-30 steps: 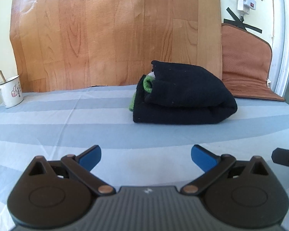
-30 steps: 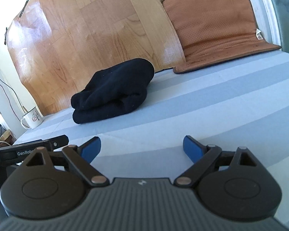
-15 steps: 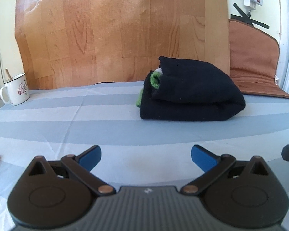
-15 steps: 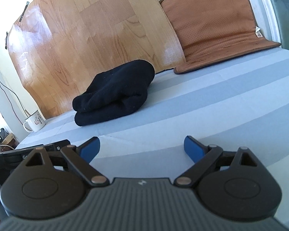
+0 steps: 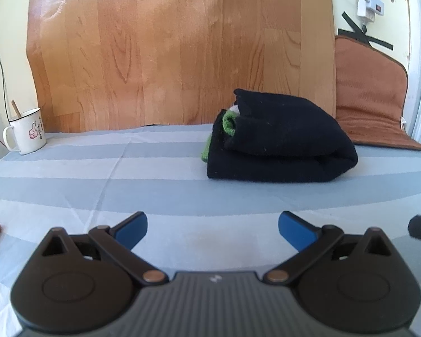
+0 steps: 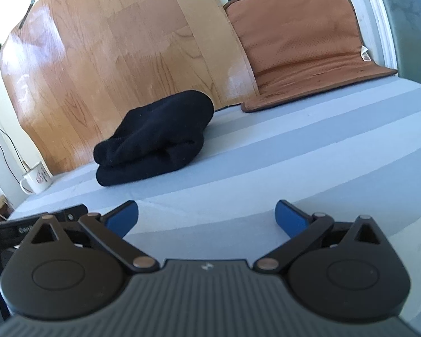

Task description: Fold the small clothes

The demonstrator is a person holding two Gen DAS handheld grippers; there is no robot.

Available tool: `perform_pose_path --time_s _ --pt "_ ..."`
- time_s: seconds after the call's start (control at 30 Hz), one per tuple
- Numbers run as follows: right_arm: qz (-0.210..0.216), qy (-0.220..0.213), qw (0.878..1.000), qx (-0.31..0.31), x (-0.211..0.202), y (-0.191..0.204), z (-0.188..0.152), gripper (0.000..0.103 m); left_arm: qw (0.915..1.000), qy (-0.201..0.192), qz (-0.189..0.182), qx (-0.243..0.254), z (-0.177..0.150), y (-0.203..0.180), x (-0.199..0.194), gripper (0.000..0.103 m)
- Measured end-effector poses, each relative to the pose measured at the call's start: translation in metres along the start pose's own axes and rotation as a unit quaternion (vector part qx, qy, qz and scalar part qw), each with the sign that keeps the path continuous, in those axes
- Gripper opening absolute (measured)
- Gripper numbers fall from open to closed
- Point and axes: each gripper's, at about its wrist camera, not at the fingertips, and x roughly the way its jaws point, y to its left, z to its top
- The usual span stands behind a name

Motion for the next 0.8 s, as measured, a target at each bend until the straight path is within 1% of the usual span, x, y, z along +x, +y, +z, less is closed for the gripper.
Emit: perform_pose_path --time_s 0.13,0.23,0.33,0.47,0.53,0.63,0.73,0.8 --pt "-0.007 0.002 1.0 -0.014 0.001 0.004 -0.001 0.103 0.9999 0.0 0.005 -0.011 0.001 0.003 0.0 0.103" --pt "-0.014 0.002 1.0 -0.022 0.001 0.006 -0.001 0.103 0.9997 -0.007 0.021 -0.011 0.001 0.003 -0.002 0.103" --pt "-0.026 0.003 0.999 -0.03 0.001 0.009 -0.002 0.103 0.9995 -0.013 0.027 -0.001 0.001 0.001 -0.005 0.103" --pt "-0.042 0.006 0.998 -0.043 0.001 0.014 -0.003 0.103 0.9996 -0.01 0.025 0.01 0.0 -0.002 -0.005 0.103" --pt "-0.04 0.009 0.998 -0.047 -0.001 0.016 -0.005 0.103 0.9997 -0.005 0.024 0.009 -0.001 -0.003 -0.005 0.103" --pt "-0.029 0.007 0.998 -0.055 -0.005 0.019 -0.008 0.103 0.9994 0.006 0.034 0.007 -0.003 -0.005 -0.005 0.103" --pt "-0.039 0.004 0.998 -0.058 -0.005 0.021 -0.009 0.103 0.9986 0.024 0.045 0.009 -0.005 -0.009 -0.004 0.103" --pt "-0.039 0.004 0.998 -0.055 -0.005 0.02 -0.009 0.103 0.998 0.029 0.053 0.015 -0.006 -0.012 -0.004 0.103"
